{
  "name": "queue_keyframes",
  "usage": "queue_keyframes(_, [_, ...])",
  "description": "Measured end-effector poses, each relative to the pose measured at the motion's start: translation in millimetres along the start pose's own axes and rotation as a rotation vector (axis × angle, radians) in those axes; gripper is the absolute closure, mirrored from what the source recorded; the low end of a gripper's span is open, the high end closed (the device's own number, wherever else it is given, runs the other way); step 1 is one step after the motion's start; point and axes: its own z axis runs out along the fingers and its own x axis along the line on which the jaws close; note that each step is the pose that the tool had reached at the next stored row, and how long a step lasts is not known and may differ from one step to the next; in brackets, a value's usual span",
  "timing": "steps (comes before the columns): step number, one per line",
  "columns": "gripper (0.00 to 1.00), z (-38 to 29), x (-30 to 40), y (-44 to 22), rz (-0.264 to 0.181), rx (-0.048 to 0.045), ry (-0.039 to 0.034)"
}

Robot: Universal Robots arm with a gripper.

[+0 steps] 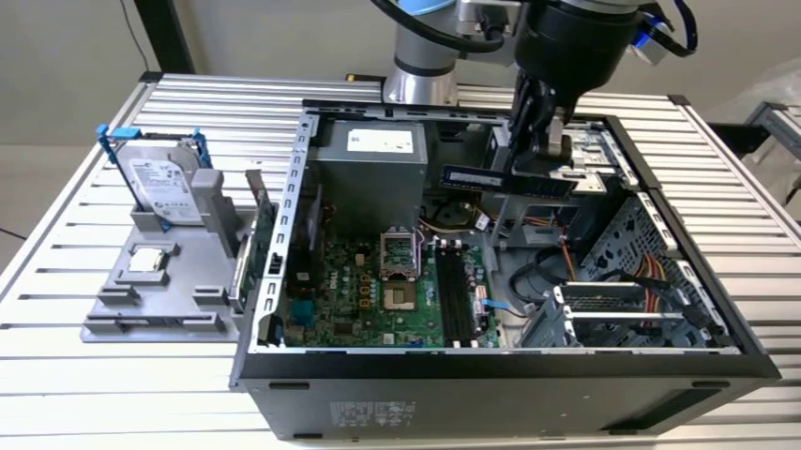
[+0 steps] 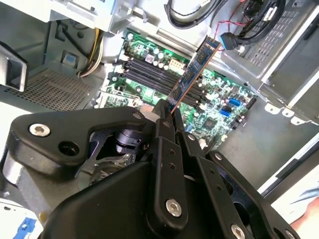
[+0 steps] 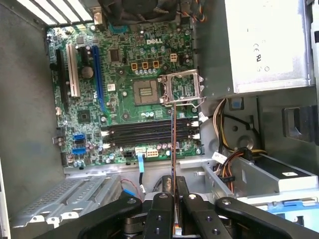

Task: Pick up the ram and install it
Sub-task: 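Insert the ram into the slot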

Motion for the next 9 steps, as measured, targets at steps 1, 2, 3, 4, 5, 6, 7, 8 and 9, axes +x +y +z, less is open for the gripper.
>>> queue_keyframes(1, [1.0,0.0,0.0,0.0,0.008,0.0,-0.0002])
queue_keyframes(2, [1.0,0.0,0.0,0.0,0.017,0.0,-0.0003])
queue_keyframes(3, [1.0,-0.1,0.0,0.0,0.025,0.0,-0.0005])
queue_keyframes(4, [1.0,0.0,0.0,0.0,0.034,0.0001,-0.0007])
queue_keyframes(5, [1.0,0.0,0.0,0.0,0.043,0.0001,-0.001])
queue_keyframes(6, [1.0,0.0,0.0,0.0,0.051,0.0001,-0.0012])
queue_keyframes(7, [1.0,0.0,0.0,0.0,0.059,0.0002,-0.0014])
queue_keyframes(8, [1.0,0.0,0.0,0.0,0.067,0.0002,-0.0016])
queue_keyframes(9, [1.0,0.0,0.0,0.0,0.076,0.0002,-0.0018])
